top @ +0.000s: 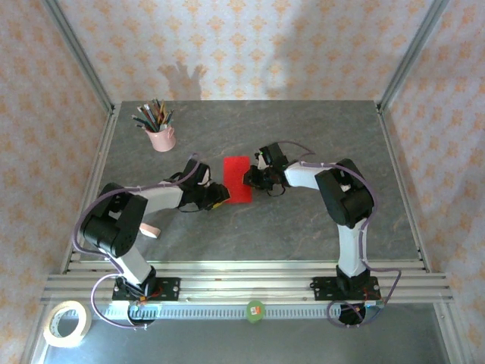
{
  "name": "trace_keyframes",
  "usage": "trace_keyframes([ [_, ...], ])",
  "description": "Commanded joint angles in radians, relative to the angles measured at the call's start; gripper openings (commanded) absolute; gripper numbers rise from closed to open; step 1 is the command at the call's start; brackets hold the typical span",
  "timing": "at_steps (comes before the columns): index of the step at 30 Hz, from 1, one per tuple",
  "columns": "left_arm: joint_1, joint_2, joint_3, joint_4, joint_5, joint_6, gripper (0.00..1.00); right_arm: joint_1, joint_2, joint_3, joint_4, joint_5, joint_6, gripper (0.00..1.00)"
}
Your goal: Fold a paper plane with a square sheet of paper (pick it up from the middle)
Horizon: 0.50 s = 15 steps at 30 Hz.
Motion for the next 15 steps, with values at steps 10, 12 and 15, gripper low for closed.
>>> trace_keyframes([
  [10,-0.005,0.032,0.038,0.06,0.041,-0.031,0.36,-0.012,0.047,-0.041,-0.066,0.051,-0.005,0.14],
  [12,-0.005,0.037,0.047,0.06,0.049,-0.031,0.35,-0.012,0.046,-0.042,-0.063,0.048,-0.003,0.14],
  [15,-0.004,0.048,0.054,0.089,0.072,-0.044,0.35,-0.014,0.045,-0.044,-0.063,0.047,-0.003,0.14],
])
